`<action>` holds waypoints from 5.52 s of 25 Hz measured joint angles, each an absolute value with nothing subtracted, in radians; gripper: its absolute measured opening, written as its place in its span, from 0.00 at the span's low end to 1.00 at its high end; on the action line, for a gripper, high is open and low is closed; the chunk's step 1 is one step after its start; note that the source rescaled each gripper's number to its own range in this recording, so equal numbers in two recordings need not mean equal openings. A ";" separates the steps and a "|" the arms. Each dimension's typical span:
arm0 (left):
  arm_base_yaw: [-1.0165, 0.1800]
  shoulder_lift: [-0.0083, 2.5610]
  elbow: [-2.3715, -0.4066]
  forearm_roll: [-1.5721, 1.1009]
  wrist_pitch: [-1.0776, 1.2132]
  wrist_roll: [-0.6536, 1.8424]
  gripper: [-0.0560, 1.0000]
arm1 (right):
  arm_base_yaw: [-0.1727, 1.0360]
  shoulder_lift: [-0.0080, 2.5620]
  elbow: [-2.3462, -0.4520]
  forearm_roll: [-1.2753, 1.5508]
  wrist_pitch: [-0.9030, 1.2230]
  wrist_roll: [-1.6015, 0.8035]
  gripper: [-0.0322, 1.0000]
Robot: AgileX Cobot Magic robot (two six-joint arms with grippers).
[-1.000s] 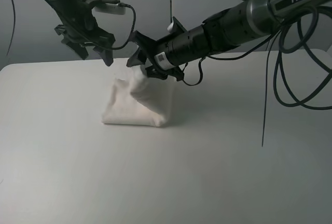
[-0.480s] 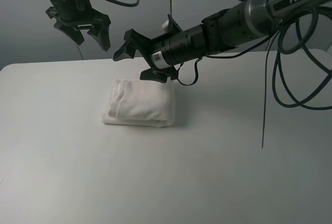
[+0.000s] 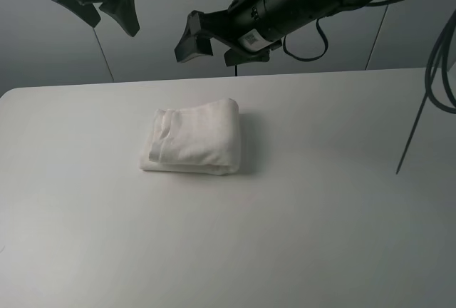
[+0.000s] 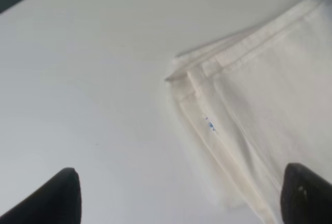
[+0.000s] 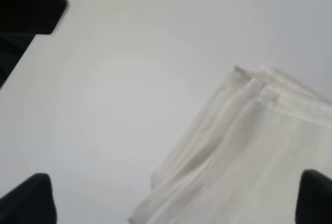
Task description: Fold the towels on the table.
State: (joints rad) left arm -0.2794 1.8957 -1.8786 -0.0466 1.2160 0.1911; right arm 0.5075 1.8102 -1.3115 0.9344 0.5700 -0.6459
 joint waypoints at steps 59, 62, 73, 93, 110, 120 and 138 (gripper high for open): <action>-0.279 0.000 -0.515 -0.073 1.088 0.057 0.99 | 0.469 0.003 -0.515 0.093 1.111 -0.142 1.00; -0.279 0.000 -0.515 -0.073 1.088 0.093 0.99 | 0.474 0.003 -0.515 0.065 1.111 -0.193 1.00; -0.279 0.000 -0.515 -0.076 1.088 0.076 0.99 | 0.444 0.000 -0.513 0.067 1.104 -0.191 1.00; -0.040 0.000 -0.515 -0.007 1.088 -0.024 0.99 | 0.094 0.000 -0.513 0.056 1.100 -0.046 1.00; -0.031 0.000 -0.515 -0.013 1.088 -0.017 0.99 | 0.094 0.000 -0.513 0.055 1.099 -0.089 1.00; -0.031 0.000 -0.515 -0.013 1.088 -0.017 0.99 | 0.094 0.000 -0.513 0.066 1.099 -0.089 1.00; -0.031 0.000 -0.515 -0.013 1.088 -0.017 0.99 | 0.094 0.000 -0.513 0.066 1.099 -0.089 1.00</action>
